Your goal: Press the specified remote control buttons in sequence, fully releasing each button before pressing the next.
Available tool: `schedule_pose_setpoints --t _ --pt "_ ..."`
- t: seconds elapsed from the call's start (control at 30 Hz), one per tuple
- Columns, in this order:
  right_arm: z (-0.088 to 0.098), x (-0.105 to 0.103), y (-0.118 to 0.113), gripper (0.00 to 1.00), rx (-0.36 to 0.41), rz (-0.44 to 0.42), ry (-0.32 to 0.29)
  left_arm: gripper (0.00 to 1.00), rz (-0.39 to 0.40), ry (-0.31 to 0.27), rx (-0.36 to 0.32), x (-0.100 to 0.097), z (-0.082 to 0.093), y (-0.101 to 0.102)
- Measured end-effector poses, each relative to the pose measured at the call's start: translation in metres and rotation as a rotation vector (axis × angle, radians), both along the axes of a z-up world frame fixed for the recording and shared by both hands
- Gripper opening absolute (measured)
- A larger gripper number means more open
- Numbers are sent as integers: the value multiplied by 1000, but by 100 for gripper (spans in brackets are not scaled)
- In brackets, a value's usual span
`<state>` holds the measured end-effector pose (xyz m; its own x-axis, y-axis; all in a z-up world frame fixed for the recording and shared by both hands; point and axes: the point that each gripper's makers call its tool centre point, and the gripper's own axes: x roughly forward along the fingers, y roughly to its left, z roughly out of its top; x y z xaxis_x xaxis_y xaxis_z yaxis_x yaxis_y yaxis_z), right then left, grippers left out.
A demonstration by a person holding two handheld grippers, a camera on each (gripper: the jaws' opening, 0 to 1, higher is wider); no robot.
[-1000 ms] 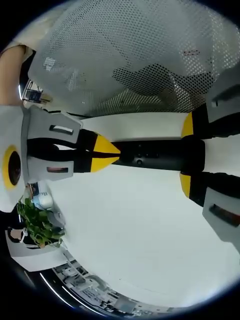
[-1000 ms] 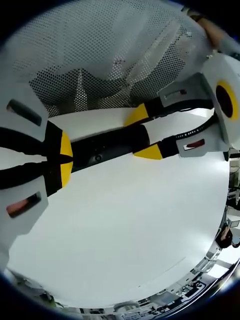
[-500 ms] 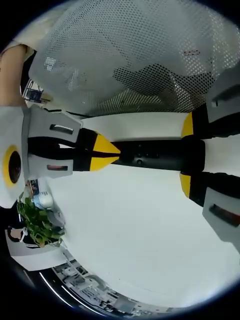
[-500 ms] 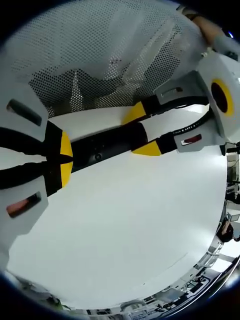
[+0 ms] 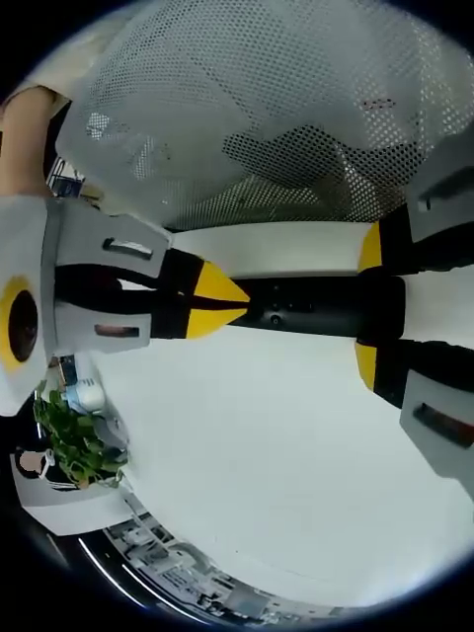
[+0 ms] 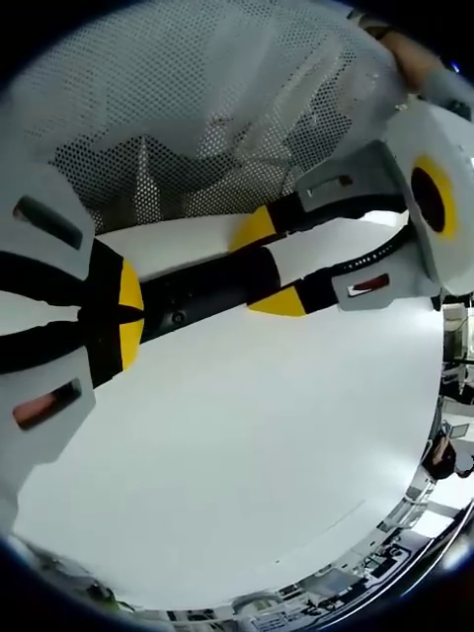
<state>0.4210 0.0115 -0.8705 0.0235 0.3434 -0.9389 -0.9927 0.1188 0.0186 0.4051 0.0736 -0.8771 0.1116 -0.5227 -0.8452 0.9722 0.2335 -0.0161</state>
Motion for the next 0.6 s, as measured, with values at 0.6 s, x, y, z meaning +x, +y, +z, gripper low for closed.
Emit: schedule_pose_setpoints --t 0.6 --pt "0 1 -1 0 -4 -36 32 25 -1 2 -1 0 0 0"
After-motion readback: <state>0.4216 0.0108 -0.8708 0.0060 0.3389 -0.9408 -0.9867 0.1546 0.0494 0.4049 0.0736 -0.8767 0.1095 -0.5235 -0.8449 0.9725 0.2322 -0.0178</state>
